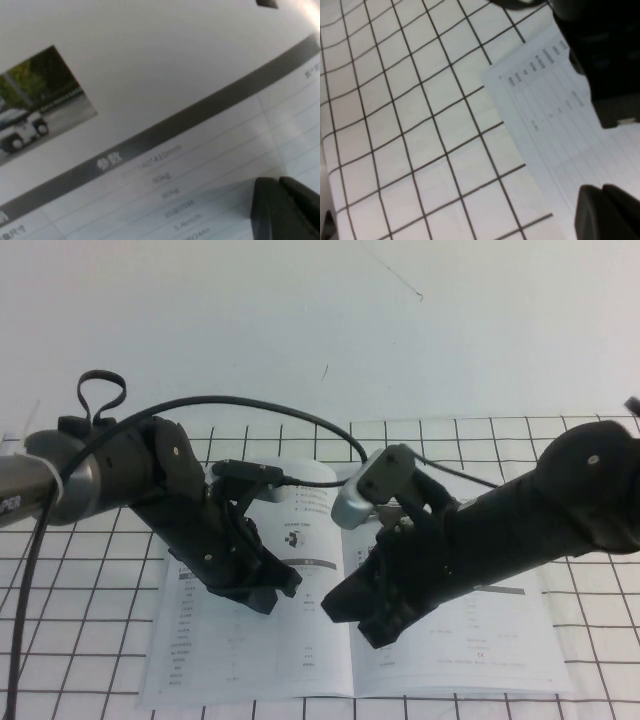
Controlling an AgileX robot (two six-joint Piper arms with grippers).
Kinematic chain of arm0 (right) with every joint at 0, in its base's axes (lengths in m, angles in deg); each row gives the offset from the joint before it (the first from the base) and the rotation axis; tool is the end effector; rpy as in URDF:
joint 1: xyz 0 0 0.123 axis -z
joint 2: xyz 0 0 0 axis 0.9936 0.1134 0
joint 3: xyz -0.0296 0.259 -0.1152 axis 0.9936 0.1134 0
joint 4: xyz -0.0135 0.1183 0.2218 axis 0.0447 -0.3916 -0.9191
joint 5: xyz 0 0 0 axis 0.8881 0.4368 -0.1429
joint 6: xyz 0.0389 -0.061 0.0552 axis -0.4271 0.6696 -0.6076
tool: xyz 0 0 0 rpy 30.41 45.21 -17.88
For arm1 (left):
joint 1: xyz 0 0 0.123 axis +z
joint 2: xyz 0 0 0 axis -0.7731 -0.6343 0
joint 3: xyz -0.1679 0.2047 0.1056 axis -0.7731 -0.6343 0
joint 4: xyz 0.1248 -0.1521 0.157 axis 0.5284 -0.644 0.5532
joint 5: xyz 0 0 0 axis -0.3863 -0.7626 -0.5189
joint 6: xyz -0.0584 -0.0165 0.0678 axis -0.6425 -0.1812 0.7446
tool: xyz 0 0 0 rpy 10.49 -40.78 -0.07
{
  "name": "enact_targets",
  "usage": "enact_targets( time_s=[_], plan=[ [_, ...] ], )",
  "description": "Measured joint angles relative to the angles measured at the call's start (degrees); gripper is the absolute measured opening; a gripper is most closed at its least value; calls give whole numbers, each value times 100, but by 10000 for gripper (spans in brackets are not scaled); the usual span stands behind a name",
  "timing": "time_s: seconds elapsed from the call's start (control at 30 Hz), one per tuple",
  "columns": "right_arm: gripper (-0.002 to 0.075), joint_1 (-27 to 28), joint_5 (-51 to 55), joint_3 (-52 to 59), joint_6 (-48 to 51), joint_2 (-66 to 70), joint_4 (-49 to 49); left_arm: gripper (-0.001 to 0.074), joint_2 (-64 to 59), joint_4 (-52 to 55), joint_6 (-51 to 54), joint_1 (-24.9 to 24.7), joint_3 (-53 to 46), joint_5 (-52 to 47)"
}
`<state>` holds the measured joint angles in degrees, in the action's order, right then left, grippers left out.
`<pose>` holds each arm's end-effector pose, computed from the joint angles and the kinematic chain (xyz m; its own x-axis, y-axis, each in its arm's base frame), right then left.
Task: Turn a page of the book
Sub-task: Open the closed book
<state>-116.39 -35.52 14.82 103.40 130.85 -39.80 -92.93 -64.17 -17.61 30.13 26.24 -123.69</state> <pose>0.2688 0.2329 0.2182 -0.5149 -0.5334 -0.6711 -0.8481 0.4308 0.3083 0.3311 -0.1533 0.1798 -0.8840 0.3770 -0.2765 0.4495 0.8480 -0.2809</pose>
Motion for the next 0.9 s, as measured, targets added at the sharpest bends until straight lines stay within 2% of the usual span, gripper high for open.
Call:
enact_targets(
  time_s=[0.13,0.3,0.5,0.67,0.9],
  plan=[
    [0,0,-92,0,-1072,-751,1386,-3,-288,9,0,0,24,51],
    [0,0,59,0,-2944,-1886,3838,-3,-329,-4,12,13,38,51],
    [0,0,247,11,-4814,-3514,6375,-2,248,-164,188,2,18,-47],
    [0,0,465,11,-5320,-5013,7565,-2,1527,-490,385,2,18,-80],
    [0,0,786,258,-5666,-6723,7992,-2,3595,-565,436,2,18,-159]
  ],
)
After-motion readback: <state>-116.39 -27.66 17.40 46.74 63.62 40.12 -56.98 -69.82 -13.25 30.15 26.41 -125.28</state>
